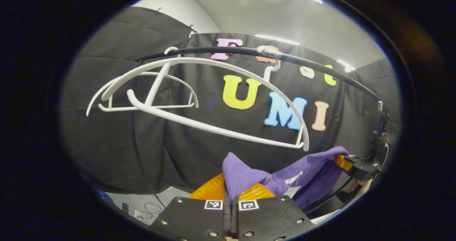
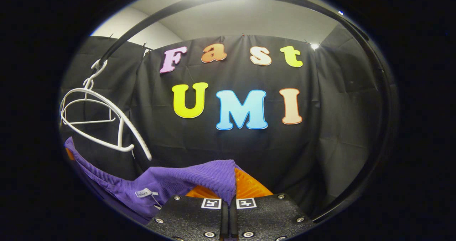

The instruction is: Grasp the clothes on the hanger with both hands and then place them into the laundry hamper below.

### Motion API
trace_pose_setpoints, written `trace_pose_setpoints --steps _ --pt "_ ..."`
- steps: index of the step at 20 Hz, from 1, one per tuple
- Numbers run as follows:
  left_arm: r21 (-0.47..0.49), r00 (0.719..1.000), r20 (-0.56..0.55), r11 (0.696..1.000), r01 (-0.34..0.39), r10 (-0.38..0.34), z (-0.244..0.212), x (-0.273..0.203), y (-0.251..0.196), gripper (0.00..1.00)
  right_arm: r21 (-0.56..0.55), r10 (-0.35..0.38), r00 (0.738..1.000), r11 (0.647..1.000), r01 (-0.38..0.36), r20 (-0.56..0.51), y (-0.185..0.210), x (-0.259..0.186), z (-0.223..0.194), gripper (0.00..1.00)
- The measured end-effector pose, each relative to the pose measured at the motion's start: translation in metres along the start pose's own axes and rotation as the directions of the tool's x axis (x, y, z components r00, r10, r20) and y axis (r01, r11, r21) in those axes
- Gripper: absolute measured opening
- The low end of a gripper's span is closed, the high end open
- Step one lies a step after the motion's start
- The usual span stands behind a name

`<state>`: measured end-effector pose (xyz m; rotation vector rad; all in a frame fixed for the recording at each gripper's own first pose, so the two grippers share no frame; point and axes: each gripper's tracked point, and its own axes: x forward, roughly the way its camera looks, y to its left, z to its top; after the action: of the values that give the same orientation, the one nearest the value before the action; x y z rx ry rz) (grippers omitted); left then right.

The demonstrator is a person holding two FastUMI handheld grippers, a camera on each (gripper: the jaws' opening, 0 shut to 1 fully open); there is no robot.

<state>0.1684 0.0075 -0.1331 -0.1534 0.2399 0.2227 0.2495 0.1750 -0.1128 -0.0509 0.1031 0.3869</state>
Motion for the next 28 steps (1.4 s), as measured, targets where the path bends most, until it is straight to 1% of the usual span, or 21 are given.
trace_pose_setpoints --steps 3,4,6,7,11,13,17,18,22,24,26,28 --pt "0.01 0.999 -0.014 0.999 0.035 -0.035 -0.007 -0.018 0.005 0.01 -0.004 -0.022 0.999 1.0 0.022 -0.024 0.0 -0.021 -0.009 0.0" --pt "0.021 0.999 -0.02 0.999 0.048 -0.047 -0.009 -0.022 0.01 0.01 -0.004 -0.023 0.999 1.0 0.023 -0.034 0.003 -0.032 -0.013 0.01" --pt "0.04 0.996 -0.034 0.996 0.078 -0.077 -0.012 -0.036 0.02 0.01 -0.008 -0.024 0.999 1.0 0.024 -0.048 0.013 -0.054 -0.016 0.01" --pt "0.043 0.995 -0.046 0.995 0.093 -0.091 -0.014 -0.043 0.026 0.07 -0.007 -0.032 0.998 0.999 0.032 -0.051 0.019 -0.067 -0.017 0.01" --pt "0.043 0.986 -0.078 0.988 0.151 -0.148 -0.022 -0.063 0.051 0.06 -0.005 -0.069 0.994 0.998 0.069 -0.087 0.044 -0.111 -0.031 0.01" --pt "0.043 0.98 -0.097 0.983 0.179 -0.174 -0.033 -0.072 0.063 0.07 0.0 -0.082 0.99 0.997 0.082 -0.115 0.059 -0.136 -0.041 0.01" --pt "0.039 0.963 -0.158 0.973 0.226 -0.217 -0.068 -0.088 0.088 0.07 -0.002 -0.101 0.979 0.995 0.102 -0.175 0.089 -0.18 -0.068 0.01" --pt "0.042 0.959 -0.175 0.971 0.235 -0.224 -0.078 -0.092 0.094 0.01 0.001 -0.101 0.976 0.995 0.103 -0.192 0.098 -0.189 -0.076 0.01" --pt "0.053 0.948 -0.228 0.969 0.242 -0.224 -0.119 -0.101 0.123 0.01 0.041 -0.079 0.958 0.995 0.094 -0.276 0.125 -0.215 -0.113 0.0" --pt "0.059 0.943 -0.253 0.969 0.239 -0.217 -0.142 -0.104 0.132 0.01 0.056 -0.068 0.942 0.994 0.091 -0.327 0.132 -0.224 -0.137 0.01" --pt "0.059 0.94 -0.276 0.973 0.225 -0.201 -0.165 -0.101 0.136 0.01 0.032 -0.06 0.927 0.996 0.078 -0.371 0.136 -0.228 -0.161 0.01" --pt "0.041 0.93 -0.308 0.973 0.226 -0.203 -0.19 -0.1 0.134 0.01 0.014 -0.052 0.907 0.998 0.064 -0.418 0.135 -0.231 -0.187 0.01"
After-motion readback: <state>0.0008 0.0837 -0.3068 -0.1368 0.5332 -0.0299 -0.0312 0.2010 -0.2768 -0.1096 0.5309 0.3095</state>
